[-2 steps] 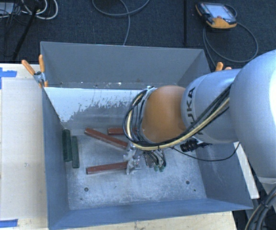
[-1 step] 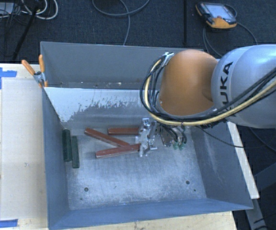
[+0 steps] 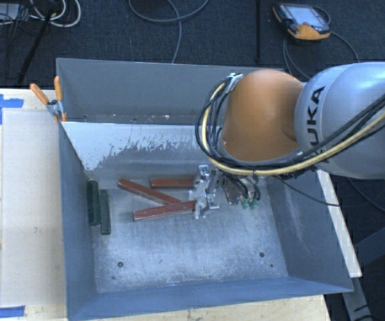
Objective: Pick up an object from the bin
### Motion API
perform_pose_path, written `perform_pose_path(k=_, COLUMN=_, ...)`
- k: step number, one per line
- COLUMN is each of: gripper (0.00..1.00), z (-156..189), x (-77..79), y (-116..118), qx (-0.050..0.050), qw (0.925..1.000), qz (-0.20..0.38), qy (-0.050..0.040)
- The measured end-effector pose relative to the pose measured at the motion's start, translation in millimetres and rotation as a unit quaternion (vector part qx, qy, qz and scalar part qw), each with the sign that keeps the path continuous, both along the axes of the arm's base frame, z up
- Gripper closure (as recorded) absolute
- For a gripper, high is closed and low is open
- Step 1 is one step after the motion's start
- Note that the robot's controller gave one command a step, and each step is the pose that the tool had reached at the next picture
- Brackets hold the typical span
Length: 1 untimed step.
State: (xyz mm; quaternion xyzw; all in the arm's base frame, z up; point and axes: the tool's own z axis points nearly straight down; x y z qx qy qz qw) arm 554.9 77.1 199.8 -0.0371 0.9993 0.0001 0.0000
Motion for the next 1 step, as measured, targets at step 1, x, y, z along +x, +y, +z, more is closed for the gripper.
perform_pose_path(k=1, gripper=1.00, z=1.4, x=-0.1, y=-0.2, qx=0.000, qw=1.0000, qz=0.004, qy=0.0011)
